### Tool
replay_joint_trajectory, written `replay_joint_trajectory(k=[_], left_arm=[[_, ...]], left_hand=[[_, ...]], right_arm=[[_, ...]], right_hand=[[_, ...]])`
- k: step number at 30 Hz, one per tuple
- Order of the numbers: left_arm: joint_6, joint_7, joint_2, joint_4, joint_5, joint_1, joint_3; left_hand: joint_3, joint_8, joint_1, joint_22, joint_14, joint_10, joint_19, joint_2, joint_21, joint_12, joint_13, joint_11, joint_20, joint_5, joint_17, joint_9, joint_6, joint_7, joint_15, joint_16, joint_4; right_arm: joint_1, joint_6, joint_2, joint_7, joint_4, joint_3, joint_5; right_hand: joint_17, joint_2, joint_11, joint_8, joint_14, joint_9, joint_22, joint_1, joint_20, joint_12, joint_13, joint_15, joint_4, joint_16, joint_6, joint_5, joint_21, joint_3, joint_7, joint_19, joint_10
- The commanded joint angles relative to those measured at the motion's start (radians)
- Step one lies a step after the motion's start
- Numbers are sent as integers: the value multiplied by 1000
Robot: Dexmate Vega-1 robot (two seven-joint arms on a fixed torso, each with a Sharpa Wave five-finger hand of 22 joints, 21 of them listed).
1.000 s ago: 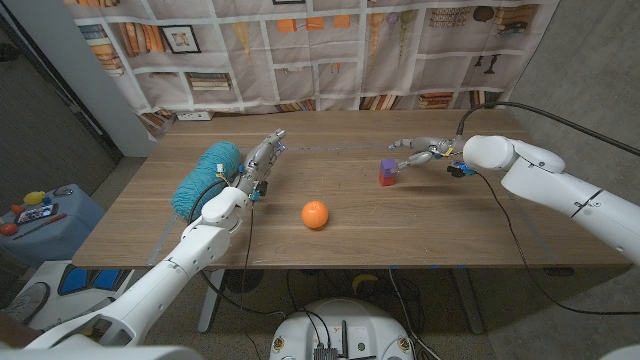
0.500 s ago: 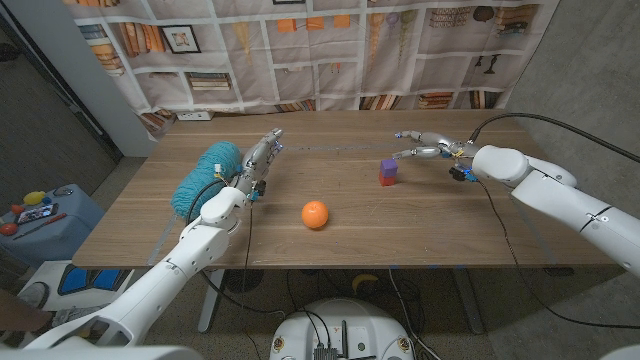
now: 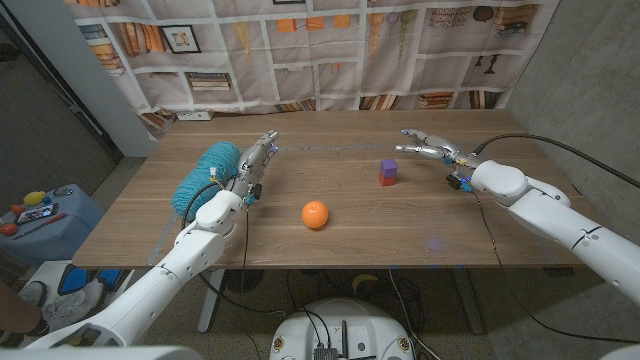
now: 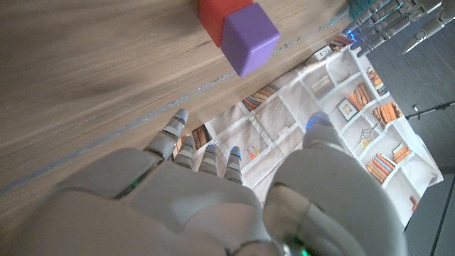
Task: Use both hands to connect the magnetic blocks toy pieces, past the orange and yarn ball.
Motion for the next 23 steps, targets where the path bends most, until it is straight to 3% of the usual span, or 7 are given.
replay_joint_trajectory(k=[1, 12, 23], left_arm=[[-53, -14, -19, 39, 0, 12, -3], [-85, 2, -46, 96, 25, -8, 3], [-115, 21, -81, 136, 21, 0, 4]], left_hand=[[0, -1, -8, 3, -17, -19, -16, 3, -6, -6, 3, 0, -2, 4, 2, 2, -5, -2, 2, -6, 9], [4, 11, -25, 3, -10, -4, -14, 7, -3, 1, 3, 7, -2, 5, 1, 2, 27, 1, 1, -1, 13], [11, 15, -42, 3, 13, 20, 5, 14, 3, 7, 3, -6, -2, 7, 1, 1, 52, 4, -7, 5, 19]], right_arm=[[-17, 96, 69, -33, 90, 1, 115], [8, 198, 170, -29, 228, -1, 197], [17, 226, 222, -12, 303, -5, 260]], right_hand=[[-2, 16, 3, -2, 9, 3, 3, -14, -10, 3, 1, -8, 9, 5, 10, -4, 1, 1, 5, 4, 13], [-8, 37, 1, -13, 12, 2, 3, -59, -15, -2, -1, -14, 29, 4, 23, -4, -5, -6, 25, -9, 22], [-16, 58, 0, -27, 33, 1, 2, -106, -34, -3, -3, -33, 47, 9, 44, 0, -1, -14, 37, 3, 45]])
